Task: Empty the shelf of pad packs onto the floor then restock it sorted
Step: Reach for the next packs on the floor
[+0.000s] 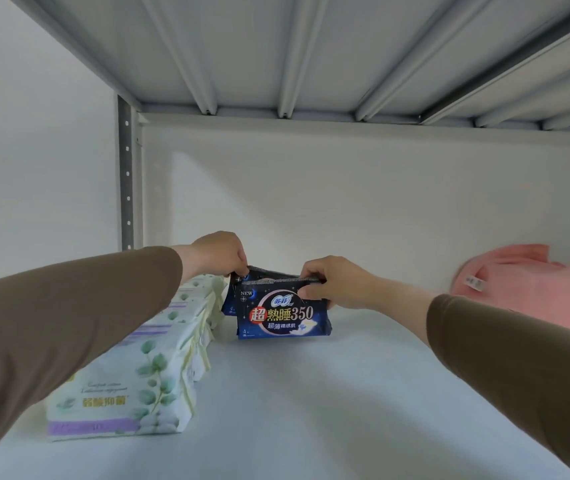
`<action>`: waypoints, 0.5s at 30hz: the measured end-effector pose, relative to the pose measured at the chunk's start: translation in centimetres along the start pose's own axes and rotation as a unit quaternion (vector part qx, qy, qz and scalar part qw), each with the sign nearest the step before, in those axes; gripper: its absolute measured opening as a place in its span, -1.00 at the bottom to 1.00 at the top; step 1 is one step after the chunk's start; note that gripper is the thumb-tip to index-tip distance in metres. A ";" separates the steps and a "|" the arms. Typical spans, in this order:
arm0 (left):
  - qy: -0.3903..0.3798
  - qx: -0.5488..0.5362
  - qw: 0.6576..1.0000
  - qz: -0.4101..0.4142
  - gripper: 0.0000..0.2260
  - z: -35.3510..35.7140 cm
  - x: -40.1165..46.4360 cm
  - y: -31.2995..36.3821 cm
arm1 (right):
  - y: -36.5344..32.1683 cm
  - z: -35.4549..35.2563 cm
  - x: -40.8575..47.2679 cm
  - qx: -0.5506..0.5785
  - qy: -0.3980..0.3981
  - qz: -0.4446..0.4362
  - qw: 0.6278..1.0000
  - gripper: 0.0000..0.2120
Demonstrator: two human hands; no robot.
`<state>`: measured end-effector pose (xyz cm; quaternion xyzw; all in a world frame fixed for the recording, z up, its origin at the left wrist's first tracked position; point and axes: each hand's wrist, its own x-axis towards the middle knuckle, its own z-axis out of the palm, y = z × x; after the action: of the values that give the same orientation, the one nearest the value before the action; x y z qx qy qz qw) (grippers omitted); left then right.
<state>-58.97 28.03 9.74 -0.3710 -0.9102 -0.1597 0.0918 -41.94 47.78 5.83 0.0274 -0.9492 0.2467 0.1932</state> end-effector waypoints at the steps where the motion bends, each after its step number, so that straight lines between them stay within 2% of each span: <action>1: 0.002 0.010 1.000 -0.001 -0.95 0.2 0.3 -0.3 | 0.2 0.2 0.4 -0.002 -0.003 -0.002 1.000 -0.88; 9: 0.000 0.026 1.000 0.009 -0.92 1.3 1.6 -1.6 | 2.0 1.0 2.1 -0.020 0.011 0.001 1.000 -0.86; 15: -0.047 0.044 0.998 0.006 -0.84 0.9 1.6 -2.4 | 2.5 2.0 2.8 -0.056 0.026 0.006 0.998 -0.85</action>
<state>-61.89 27.77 8.83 -0.3793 -0.9174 -0.1013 0.0656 -45.58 49.18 4.15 0.0046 -0.9563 0.1947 0.2181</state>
